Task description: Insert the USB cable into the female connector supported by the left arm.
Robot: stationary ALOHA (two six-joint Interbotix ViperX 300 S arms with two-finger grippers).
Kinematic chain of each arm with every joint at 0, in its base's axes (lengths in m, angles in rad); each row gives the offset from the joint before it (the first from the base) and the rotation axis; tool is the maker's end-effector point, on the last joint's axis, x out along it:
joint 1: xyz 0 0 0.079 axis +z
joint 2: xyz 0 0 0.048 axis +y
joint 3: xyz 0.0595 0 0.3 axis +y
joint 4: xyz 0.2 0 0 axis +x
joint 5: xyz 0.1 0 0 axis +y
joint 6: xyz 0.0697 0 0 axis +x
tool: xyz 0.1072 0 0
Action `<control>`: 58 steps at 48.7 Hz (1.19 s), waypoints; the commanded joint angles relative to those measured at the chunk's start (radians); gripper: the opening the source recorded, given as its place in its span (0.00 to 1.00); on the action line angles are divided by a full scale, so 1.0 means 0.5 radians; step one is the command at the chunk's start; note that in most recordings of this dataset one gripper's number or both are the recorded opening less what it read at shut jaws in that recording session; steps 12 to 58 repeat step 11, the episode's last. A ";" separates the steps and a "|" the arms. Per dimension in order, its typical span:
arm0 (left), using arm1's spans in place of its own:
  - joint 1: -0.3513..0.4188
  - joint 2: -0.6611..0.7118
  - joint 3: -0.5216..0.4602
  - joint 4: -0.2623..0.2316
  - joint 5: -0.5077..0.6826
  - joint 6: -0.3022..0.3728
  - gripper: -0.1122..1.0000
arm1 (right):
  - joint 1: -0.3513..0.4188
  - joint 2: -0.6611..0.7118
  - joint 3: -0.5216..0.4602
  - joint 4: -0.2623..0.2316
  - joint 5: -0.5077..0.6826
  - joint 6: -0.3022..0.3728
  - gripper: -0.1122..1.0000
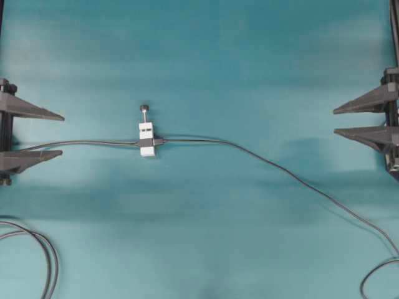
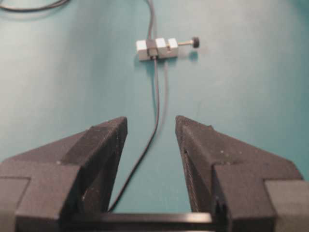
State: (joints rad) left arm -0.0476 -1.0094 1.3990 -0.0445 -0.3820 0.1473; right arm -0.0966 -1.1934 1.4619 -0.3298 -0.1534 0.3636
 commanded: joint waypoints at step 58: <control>-0.006 0.009 0.006 0.009 0.025 -0.003 0.79 | -0.006 0.012 0.006 -0.003 -0.006 -0.009 0.55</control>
